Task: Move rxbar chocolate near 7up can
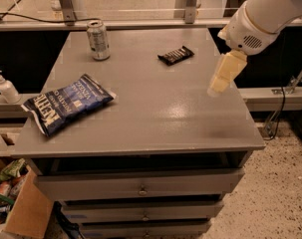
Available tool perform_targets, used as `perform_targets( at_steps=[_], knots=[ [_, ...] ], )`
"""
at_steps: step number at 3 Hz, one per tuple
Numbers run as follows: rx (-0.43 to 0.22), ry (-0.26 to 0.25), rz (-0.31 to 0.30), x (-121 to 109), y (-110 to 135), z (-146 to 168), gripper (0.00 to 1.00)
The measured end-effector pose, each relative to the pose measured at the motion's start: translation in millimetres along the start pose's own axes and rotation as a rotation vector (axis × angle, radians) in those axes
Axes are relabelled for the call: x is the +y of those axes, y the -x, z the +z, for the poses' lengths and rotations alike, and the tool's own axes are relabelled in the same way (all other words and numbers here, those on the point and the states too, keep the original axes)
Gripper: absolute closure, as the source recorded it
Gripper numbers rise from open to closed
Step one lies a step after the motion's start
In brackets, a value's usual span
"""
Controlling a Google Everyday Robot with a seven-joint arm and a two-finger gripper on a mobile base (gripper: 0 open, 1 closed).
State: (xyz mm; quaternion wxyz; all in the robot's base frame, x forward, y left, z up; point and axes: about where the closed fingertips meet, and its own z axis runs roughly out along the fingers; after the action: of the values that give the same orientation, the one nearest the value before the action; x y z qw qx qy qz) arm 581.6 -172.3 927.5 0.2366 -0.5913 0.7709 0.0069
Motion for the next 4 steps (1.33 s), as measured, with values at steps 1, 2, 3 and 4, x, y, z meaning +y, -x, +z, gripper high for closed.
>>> perform_targets(
  at_steps=[1,2,3,4],
  knots=[
    [-0.033,-0.016,0.022,-31.6,14.6,21.1,0.00],
    [-0.063,-0.048,0.071,-58.4,30.0,43.6,0.00],
    [-0.081,-0.092,0.139,-78.7,41.4,66.0,0.00],
    [-0.082,-0.125,0.228,-95.7,46.4,91.8,0.00]
  ],
)
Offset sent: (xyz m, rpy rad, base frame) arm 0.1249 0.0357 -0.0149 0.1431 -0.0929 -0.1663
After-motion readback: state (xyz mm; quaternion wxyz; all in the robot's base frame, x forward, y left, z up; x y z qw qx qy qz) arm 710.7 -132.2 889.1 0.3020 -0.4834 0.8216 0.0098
